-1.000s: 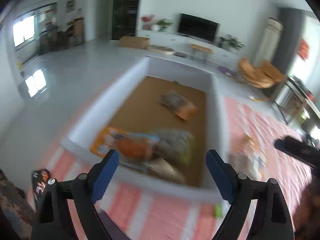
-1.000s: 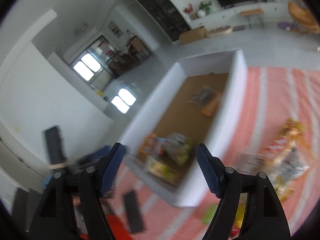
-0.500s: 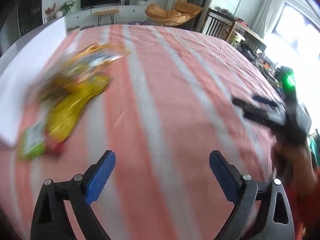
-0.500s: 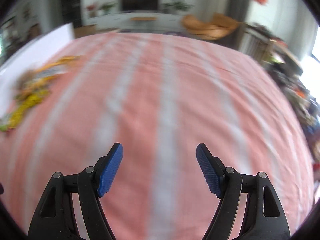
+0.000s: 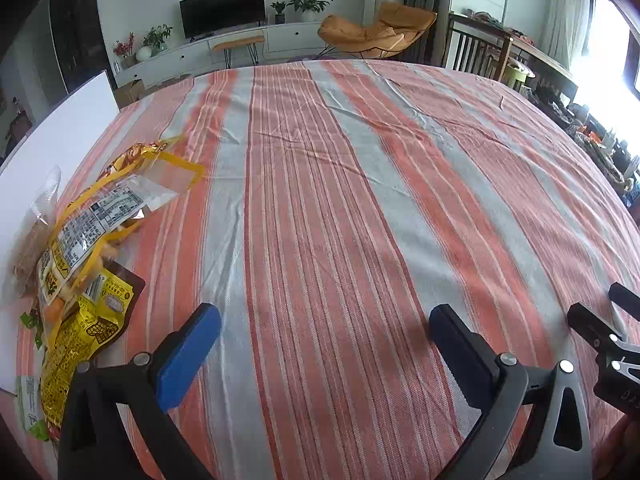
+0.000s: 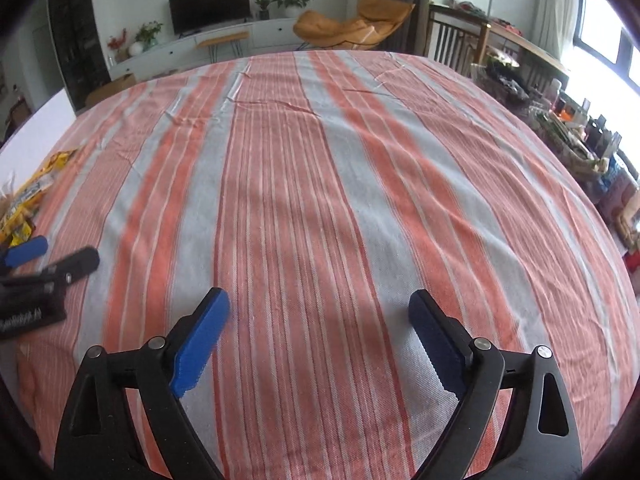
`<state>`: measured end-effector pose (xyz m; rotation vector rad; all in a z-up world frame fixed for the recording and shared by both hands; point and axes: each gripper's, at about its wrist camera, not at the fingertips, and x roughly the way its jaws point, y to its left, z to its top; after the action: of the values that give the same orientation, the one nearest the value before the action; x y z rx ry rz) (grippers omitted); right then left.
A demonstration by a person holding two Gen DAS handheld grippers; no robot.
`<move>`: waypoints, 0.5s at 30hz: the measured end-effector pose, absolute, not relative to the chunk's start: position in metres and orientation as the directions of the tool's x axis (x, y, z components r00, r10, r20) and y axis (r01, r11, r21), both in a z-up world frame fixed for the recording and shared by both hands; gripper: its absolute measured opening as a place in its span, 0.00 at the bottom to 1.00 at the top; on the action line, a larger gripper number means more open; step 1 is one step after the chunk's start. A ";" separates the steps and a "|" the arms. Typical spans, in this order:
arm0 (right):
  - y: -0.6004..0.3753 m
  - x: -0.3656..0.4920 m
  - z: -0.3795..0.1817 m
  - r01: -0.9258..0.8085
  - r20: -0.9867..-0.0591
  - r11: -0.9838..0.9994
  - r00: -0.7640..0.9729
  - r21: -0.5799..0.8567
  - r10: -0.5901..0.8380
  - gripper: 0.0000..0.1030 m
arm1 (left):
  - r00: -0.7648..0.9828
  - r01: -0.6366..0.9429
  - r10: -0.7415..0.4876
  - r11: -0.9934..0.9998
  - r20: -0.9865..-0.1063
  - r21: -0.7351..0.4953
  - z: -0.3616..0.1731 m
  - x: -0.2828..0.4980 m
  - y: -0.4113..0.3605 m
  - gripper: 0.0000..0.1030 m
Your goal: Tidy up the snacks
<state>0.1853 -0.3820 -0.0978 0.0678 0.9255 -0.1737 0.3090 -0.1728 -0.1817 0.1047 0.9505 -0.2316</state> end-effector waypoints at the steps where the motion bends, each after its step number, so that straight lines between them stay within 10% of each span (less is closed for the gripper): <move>1: -0.383 0.186 -0.098 0.179 -0.800 0.984 0.589 -0.016 -0.120 0.91 | 0.559 0.242 -0.150 0.970 -0.816 -0.013 -0.182 0.310 -0.173 1.00; 15: -0.382 0.185 -0.098 0.179 -0.800 0.984 0.588 -0.017 -0.121 0.91 | 0.558 0.241 -0.148 0.971 -0.817 -0.011 -0.181 0.308 -0.174 1.00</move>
<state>0.1852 -0.3820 -0.0978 0.0678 0.9256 -0.1749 0.3082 -0.1735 -0.1806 0.1063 0.9519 -0.2296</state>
